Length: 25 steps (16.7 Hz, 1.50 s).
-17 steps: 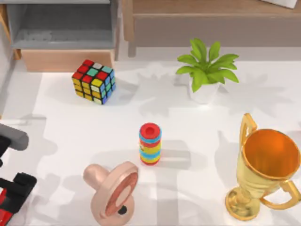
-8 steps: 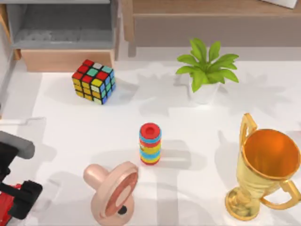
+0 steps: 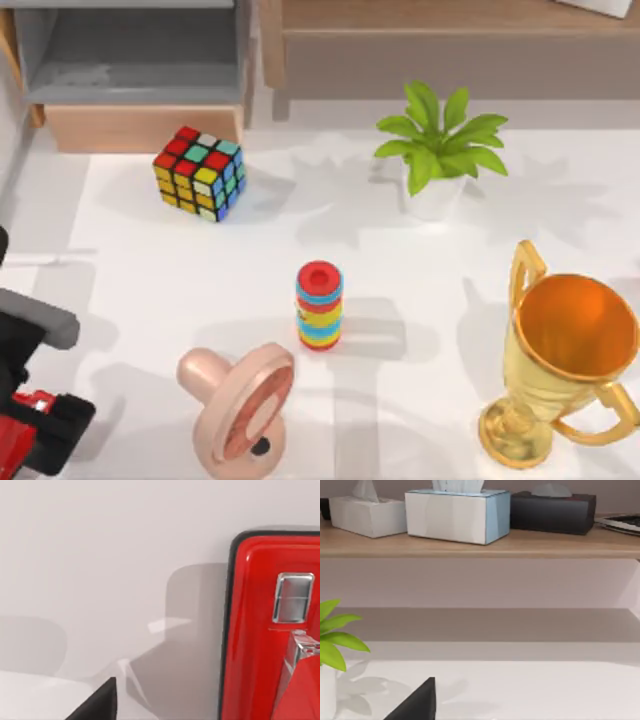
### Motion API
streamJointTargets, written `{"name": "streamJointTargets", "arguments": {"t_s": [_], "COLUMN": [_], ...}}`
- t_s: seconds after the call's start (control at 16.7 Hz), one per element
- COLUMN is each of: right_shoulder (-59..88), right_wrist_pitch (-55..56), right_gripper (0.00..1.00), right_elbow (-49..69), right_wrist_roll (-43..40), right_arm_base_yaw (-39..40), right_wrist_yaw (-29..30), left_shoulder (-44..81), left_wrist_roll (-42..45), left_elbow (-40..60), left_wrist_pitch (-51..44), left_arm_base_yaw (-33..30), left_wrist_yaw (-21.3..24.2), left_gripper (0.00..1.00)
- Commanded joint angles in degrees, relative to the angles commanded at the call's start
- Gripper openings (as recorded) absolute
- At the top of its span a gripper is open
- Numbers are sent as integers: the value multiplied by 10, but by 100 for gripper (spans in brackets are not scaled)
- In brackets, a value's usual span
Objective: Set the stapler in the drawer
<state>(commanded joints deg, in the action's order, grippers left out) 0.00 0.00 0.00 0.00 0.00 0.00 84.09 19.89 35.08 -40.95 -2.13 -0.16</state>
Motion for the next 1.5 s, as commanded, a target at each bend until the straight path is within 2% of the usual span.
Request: {"name": "streamJointTargets", "arguments": {"t_s": [0.72, 1.32, 1.5], "right_shoulder": [0, 0, 0], "right_wrist_pitch": [0, 0, 0], "right_gripper": [100, 100, 100], "right_elbow": [0, 0, 0], "right_wrist_roll": [0, 0, 0], "right_arm_base_yaw": [0, 0, 0], "right_wrist_yaw": [0, 0, 0], "left_shoulder": [0, -2, -16], "left_wrist_roll": [0, 0, 0], "left_elbow": [0, 1, 17], "left_wrist_pitch": [0, -2, -33], "left_arm_base_yaw": [0, 0, -1], "left_wrist_yaw": [0, 0, 0], "left_gripper": [2, 0, 0]}}
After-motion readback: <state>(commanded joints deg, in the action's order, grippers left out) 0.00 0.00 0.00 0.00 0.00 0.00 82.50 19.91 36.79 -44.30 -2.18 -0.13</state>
